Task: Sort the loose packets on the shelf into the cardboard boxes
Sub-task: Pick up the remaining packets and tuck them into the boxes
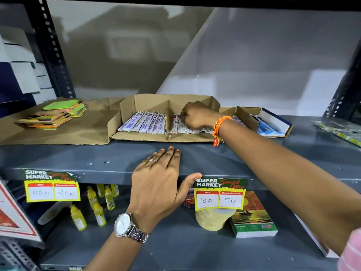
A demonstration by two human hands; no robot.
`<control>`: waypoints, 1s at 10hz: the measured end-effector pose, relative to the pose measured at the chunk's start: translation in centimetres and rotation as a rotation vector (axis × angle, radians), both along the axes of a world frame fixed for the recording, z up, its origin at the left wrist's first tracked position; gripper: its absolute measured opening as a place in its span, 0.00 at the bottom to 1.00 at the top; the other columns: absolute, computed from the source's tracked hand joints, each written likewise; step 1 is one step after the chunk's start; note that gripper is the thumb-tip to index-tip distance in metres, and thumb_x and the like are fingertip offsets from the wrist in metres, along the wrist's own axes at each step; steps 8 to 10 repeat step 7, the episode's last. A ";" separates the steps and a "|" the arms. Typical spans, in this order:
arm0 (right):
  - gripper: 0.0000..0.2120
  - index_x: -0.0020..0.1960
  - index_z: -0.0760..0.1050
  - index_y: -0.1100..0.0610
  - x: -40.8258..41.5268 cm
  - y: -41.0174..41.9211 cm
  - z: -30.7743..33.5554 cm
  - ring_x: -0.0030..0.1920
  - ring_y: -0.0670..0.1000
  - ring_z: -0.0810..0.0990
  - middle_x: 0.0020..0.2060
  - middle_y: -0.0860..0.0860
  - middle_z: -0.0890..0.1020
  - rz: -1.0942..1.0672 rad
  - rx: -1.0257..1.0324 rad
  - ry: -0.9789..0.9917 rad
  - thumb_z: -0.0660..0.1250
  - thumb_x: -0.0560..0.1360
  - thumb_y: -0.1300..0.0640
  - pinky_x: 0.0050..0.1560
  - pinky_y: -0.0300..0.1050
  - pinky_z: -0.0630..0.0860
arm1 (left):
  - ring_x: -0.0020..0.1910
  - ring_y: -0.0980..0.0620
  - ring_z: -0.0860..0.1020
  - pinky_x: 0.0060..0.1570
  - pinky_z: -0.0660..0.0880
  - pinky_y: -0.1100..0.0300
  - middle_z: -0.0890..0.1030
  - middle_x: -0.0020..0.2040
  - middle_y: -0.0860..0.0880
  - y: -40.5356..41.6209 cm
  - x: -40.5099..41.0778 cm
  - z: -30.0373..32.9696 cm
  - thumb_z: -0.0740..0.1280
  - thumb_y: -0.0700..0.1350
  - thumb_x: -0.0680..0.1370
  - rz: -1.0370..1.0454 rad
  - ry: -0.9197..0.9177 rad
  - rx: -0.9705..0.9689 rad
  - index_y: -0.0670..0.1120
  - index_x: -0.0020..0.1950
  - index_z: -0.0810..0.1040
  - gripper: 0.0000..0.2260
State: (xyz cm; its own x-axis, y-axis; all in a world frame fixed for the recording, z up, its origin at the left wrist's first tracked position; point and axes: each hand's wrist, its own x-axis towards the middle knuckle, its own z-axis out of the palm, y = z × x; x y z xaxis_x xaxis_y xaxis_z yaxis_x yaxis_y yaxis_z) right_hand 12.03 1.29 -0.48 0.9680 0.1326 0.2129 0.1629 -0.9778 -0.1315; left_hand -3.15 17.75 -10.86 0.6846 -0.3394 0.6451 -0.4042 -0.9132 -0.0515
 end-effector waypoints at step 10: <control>0.08 0.49 0.80 0.65 -2.9 -2.7 -0.5 0.46 0.58 0.81 0.45 0.58 0.83 0.002 -0.053 -0.005 0.62 0.76 0.65 0.45 0.44 0.78 | 0.60 0.42 0.81 0.57 0.77 0.48 0.83 0.61 0.42 -0.1 -0.2 0.1 0.48 0.67 0.80 -0.027 -0.009 -0.023 0.40 0.63 0.81 0.36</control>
